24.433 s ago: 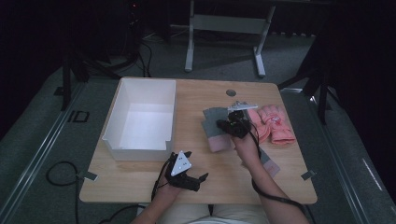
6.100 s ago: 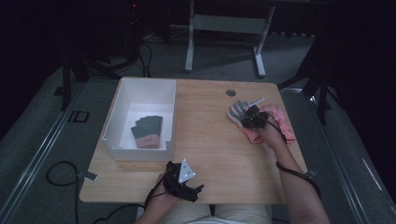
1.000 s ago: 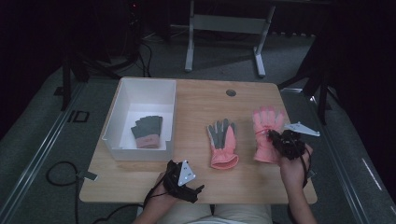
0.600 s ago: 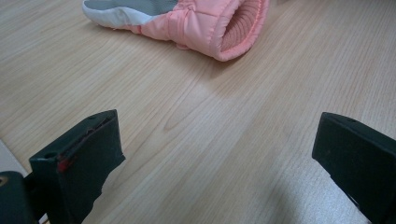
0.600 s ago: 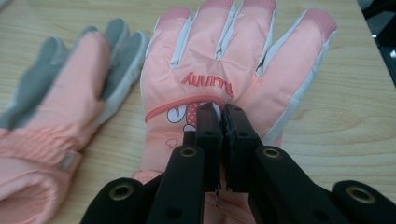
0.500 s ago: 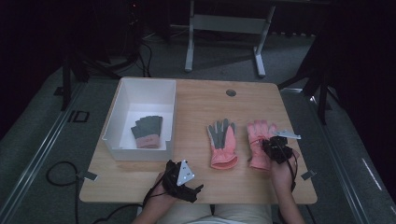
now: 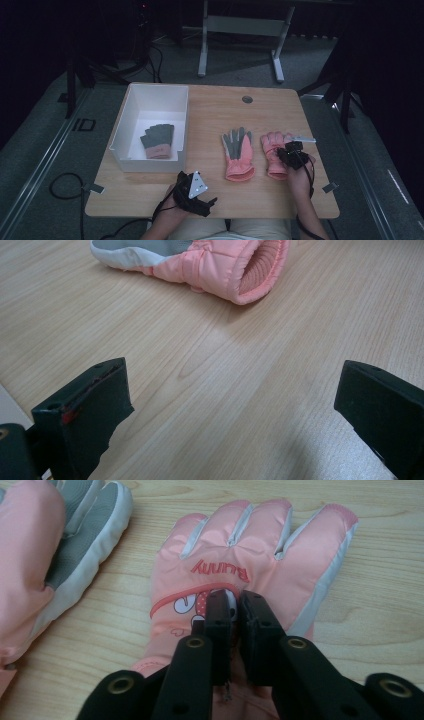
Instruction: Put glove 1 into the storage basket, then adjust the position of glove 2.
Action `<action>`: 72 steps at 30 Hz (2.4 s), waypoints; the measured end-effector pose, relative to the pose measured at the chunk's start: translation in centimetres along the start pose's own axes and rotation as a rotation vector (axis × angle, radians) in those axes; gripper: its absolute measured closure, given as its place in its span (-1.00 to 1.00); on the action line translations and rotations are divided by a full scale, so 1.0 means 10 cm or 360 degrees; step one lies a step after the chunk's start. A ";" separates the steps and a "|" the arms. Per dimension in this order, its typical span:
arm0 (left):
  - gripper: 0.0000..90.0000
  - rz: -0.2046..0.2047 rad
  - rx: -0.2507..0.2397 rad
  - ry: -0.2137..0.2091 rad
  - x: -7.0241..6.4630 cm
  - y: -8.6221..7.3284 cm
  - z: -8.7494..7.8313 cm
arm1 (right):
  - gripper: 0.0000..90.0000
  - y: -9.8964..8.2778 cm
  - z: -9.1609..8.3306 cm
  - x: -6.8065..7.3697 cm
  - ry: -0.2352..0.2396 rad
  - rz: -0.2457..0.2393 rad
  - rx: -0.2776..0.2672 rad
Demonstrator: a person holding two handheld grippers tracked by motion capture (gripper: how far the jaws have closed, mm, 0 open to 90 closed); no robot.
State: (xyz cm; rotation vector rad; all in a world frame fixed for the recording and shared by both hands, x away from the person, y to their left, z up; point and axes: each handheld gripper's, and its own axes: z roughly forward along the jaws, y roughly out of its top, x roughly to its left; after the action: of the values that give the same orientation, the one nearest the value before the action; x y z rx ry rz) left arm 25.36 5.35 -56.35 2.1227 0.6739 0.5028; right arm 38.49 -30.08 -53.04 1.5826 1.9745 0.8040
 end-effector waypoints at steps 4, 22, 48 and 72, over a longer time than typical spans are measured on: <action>-0.97 0.0012 0.0004 -0.0010 0.00 0.00 0.00 | 0.61 0.06 -0.13 -0.05 0.0038 -0.0039 -0.0061; -0.97 0.0033 0.0008 -0.0018 0.01 0.01 0.02 | 0.40 0.06 -0.04 -0.13 0.0138 -0.0343 0.0104; -0.97 0.0030 -0.0010 -0.0013 -0.01 0.01 0.01 | 0.94 0.45 -0.66 -0.01 0.0096 -0.0154 -0.0145; -0.97 0.0021 -0.0026 -0.0004 -0.01 0.02 0.00 | 0.94 0.85 -1.07 1.03 0.0196 -0.0215 -0.0291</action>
State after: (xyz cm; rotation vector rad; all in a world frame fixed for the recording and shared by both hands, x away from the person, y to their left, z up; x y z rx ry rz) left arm 25.34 5.22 -56.21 2.1132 0.6523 0.5109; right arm 34.81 -20.20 -39.48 1.3088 2.0047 1.0165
